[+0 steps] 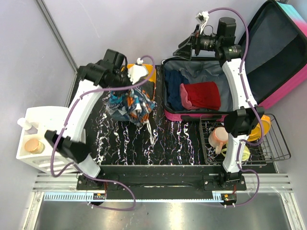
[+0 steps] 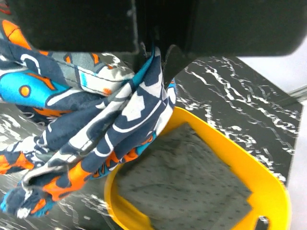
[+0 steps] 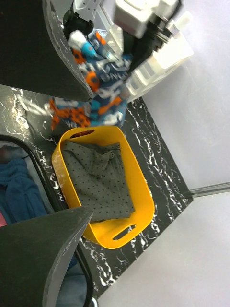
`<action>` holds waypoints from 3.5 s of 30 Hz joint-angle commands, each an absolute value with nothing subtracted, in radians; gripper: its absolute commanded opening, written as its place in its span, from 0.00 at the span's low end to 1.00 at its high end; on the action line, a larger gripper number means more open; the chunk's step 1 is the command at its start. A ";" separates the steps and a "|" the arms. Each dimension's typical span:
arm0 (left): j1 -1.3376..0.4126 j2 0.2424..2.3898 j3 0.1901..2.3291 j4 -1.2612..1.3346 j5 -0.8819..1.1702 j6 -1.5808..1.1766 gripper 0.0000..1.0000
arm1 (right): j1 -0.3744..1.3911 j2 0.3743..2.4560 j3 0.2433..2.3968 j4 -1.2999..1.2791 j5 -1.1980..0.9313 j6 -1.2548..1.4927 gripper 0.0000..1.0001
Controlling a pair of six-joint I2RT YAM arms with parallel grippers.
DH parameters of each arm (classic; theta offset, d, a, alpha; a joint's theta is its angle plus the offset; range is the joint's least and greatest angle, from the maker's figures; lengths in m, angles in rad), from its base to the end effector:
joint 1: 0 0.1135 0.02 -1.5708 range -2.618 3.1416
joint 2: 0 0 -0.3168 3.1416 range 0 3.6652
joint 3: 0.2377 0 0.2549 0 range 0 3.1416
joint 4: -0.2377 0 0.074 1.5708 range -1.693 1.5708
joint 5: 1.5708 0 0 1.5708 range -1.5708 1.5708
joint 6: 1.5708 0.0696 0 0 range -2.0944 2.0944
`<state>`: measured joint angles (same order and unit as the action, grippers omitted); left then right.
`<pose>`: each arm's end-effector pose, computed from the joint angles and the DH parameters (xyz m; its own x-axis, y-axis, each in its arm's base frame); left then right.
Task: Open, take out, and arrange the luggage
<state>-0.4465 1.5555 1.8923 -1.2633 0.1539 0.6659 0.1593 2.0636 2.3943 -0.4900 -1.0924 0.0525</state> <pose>0.2794 -0.1456 0.4546 -0.2522 0.7975 -0.5480 0.8464 0.4563 0.2747 0.4734 0.1386 0.5130 -0.2056 -0.0086 -0.9786 -0.9289 0.3164 0.1924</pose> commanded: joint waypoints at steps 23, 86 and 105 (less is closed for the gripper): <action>-0.256 2.085 2.206 -0.623 0.216 0.466 0.00 | 0.130 2.031 2.296 -0.491 -1.026 -0.029 1.00; -0.230 2.134 2.120 -0.554 0.264 -0.069 0.00 | 0.080 2.017 2.168 -0.494 -1.026 -0.037 1.00; -0.166 2.332 2.192 -0.455 0.193 -0.235 0.66 | 0.066 1.967 2.111 -0.514 -1.003 -0.072 1.00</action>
